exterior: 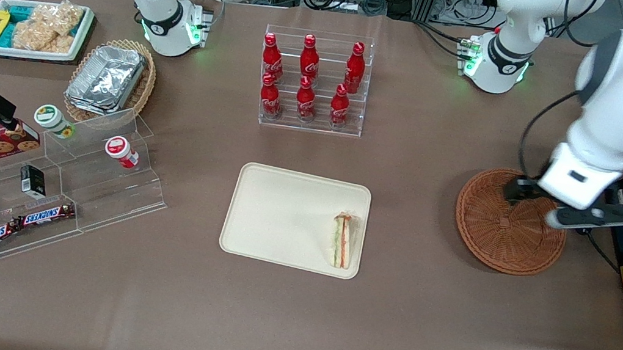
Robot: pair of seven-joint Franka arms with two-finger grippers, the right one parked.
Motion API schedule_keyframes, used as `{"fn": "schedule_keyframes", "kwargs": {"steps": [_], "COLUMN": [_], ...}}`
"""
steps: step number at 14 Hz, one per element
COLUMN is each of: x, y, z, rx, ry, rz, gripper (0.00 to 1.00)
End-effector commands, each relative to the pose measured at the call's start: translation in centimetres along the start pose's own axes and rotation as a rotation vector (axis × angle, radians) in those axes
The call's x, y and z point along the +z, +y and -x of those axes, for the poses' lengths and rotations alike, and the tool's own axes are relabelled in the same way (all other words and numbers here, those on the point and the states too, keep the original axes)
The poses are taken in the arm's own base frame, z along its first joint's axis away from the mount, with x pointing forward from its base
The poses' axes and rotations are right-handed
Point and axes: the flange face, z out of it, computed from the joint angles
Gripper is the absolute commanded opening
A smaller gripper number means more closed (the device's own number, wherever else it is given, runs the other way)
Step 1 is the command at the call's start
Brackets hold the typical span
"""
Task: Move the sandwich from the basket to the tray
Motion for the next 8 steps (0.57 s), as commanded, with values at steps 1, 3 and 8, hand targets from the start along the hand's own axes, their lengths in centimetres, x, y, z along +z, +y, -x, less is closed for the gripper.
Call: {"fn": "schedule_keyframes", "kwargs": {"steps": [1,3,8], "x": [-3.2,-4.6,-4.1], "y": [-5.6,-7.6,-7.0], "z": [-2.2,-3.2,-3.8], "rx": [0.018,0.018,-0.005], "ry": [-0.016,-0.009,-0.092], "rz": [0.017,0.021,0.143], "gripper": [1.0,1.0,1.0]}}
